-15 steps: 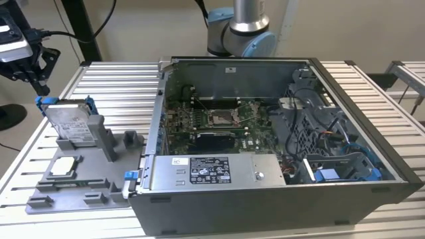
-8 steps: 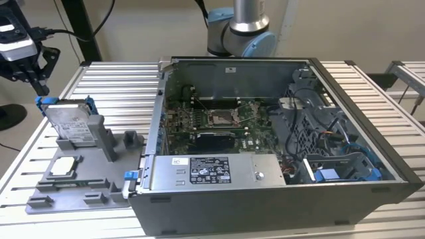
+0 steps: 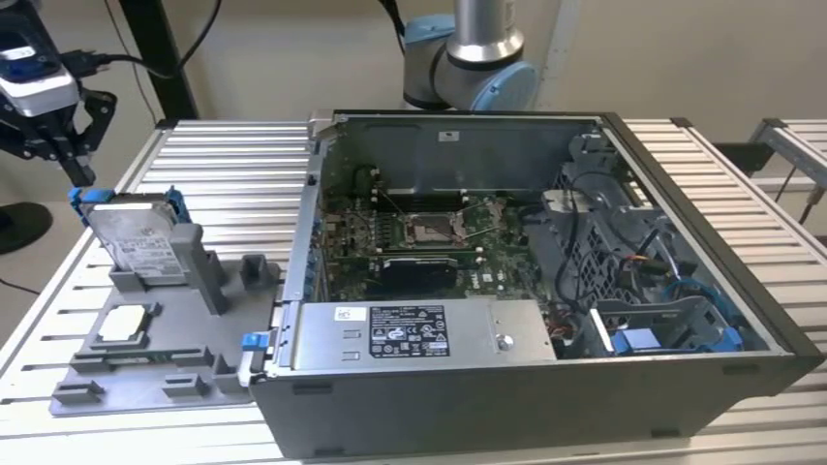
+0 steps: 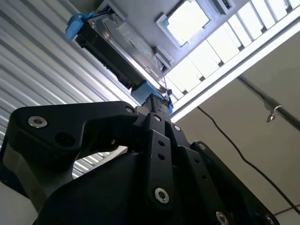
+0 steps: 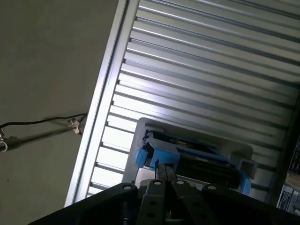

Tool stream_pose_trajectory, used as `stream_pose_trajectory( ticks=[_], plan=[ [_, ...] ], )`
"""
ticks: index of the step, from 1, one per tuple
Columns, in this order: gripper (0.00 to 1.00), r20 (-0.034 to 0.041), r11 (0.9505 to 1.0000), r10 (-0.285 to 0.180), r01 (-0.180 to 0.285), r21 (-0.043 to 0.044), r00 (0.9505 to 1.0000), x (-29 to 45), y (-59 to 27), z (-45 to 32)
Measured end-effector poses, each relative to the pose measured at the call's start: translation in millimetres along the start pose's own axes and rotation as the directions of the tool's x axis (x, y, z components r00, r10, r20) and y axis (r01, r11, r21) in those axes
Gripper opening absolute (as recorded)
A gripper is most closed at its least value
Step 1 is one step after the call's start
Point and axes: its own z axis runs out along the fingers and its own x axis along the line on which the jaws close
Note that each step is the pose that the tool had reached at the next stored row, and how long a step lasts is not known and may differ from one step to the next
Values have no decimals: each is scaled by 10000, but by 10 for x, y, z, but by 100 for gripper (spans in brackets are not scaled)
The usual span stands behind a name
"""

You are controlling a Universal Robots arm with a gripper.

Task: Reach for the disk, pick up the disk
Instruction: 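Pick up the disk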

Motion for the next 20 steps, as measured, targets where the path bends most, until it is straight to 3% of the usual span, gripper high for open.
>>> stream_pose_trajectory(
  ticks=[11,20],
  plan=[
    [0,-32,9965,-831,831,6,9965,0,0,0],
    [0,-62,9869,-1612,1612,3,9869,0,0,0]
  ],
)
